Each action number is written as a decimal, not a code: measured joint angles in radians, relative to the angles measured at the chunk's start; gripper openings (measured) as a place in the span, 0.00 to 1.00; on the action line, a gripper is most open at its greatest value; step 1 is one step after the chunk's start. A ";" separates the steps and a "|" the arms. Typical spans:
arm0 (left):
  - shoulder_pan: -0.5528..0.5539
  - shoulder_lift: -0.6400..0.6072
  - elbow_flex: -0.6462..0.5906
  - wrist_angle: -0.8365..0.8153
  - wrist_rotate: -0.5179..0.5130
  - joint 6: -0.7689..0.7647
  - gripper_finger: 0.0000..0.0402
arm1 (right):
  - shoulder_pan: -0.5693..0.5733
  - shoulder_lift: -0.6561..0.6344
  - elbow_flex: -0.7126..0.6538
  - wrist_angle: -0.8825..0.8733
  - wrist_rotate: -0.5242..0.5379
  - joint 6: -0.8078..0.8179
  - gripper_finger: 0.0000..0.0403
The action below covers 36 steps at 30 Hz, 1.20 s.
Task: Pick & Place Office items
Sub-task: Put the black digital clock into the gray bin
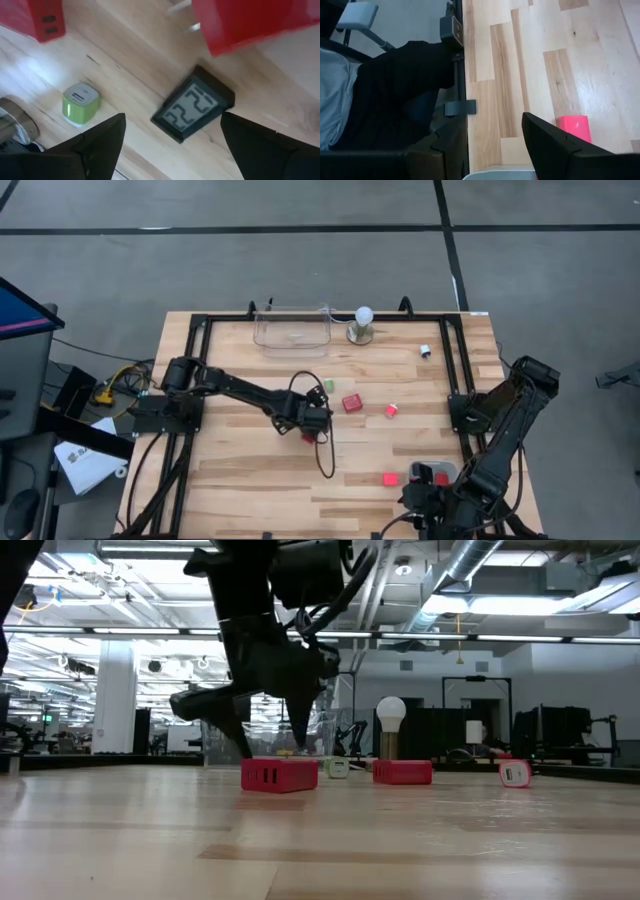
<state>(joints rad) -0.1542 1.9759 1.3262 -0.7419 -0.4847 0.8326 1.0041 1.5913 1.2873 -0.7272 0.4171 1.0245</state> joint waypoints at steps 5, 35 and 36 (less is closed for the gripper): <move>-0.002 0.000 0.000 0.003 0.035 -0.021 0.81 | 0.006 0.000 0.000 0.002 0.003 0.024 0.45; 0.026 -0.163 0.000 0.059 0.134 -0.281 0.80 | 0.004 0.000 0.000 0.002 0.008 0.039 0.45; 0.022 -0.172 0.001 0.047 0.134 -0.295 0.80 | 0.004 0.000 0.000 0.003 0.008 0.041 0.45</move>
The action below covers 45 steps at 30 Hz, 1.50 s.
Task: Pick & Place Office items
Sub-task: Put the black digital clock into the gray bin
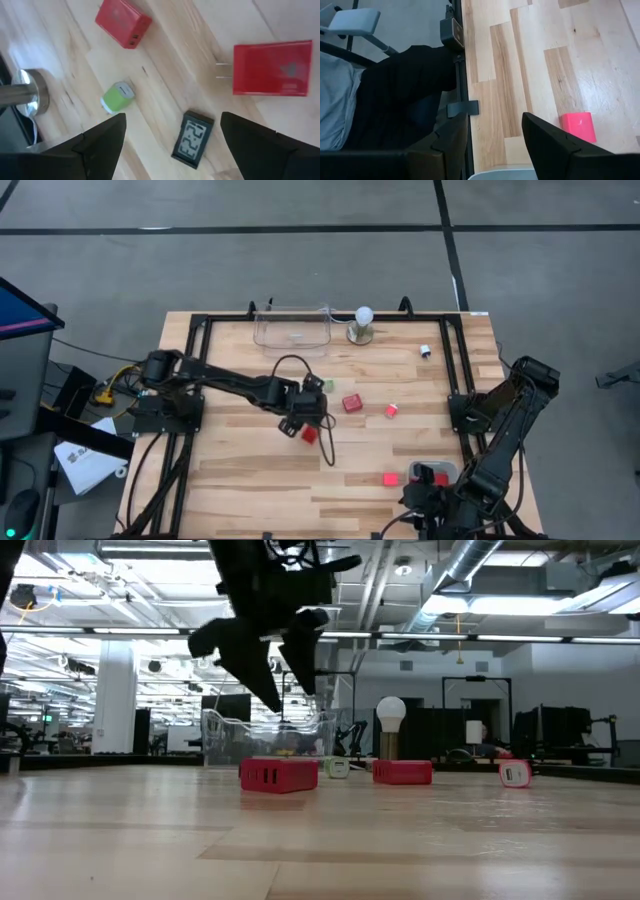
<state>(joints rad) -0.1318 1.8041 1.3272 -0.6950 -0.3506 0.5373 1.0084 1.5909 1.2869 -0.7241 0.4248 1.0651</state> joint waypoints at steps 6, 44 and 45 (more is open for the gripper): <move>-0.005 -0.005 -0.052 -0.082 0.017 -0.041 0.80 | -0.001 0.000 0.000 0.007 0.000 0.001 0.45; 0.233 0.094 -0.213 0.394 0.171 -0.135 0.80 | -0.012 0.000 0.000 -0.002 -0.004 -0.001 0.45; 0.238 0.086 -0.213 0.390 0.166 -0.174 0.80 | -0.015 0.000 0.000 -0.002 -0.004 -0.002 0.45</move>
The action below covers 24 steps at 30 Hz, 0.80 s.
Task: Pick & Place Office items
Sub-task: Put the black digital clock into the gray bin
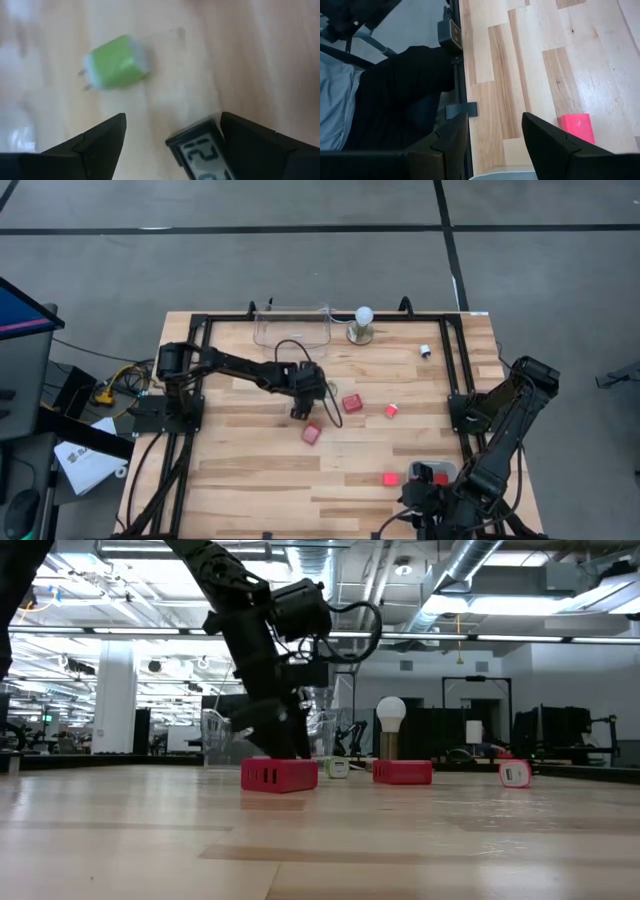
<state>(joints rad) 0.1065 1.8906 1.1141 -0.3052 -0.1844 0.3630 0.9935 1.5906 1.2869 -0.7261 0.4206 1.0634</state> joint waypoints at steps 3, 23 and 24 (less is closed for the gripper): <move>0.006 -0.029 0.001 0.012 -0.019 -0.113 0.80 | -0.002 0.000 0.000 -0.002 0.000 0.000 0.45; -0.092 -0.228 -0.163 -0.079 -0.088 -0.698 0.80 | 0.036 0.001 0.000 -0.002 0.052 0.007 0.45; -0.093 -0.225 -0.171 -0.067 -0.087 -0.713 0.80 | 0.030 0.001 0.000 -0.001 0.052 0.004 0.45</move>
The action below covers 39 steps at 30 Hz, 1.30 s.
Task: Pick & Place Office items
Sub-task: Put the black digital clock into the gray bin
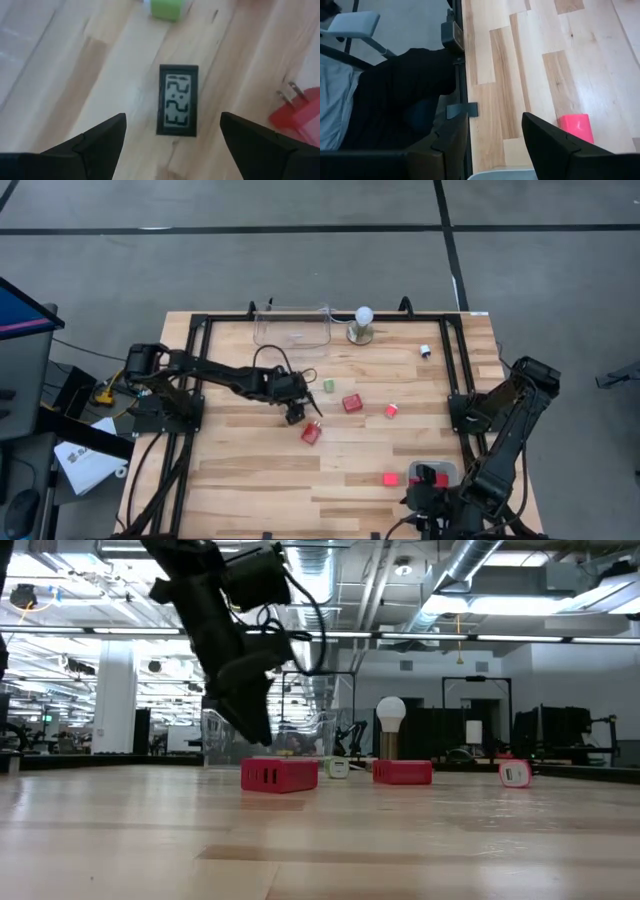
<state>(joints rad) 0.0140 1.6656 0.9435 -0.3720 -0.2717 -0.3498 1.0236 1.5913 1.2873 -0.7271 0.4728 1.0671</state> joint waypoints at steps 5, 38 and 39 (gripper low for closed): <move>0.030 0.004 -0.029 0.045 0.055 -0.081 0.80 | -0.021 0.000 0.000 0.002 -0.002 -0.016 0.45; 0.052 0.112 -0.049 0.114 0.160 0.081 0.61 | -0.030 0.000 0.000 0.013 -0.023 -0.029 0.45; 0.054 0.108 -0.049 0.114 0.160 0.081 0.58 | -0.031 0.000 0.000 0.014 -0.023 -0.028 0.45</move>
<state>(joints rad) 0.0682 1.7740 0.8940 -0.2581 -0.1118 -0.2690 0.9924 1.5913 1.2873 -0.7132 0.4503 1.0386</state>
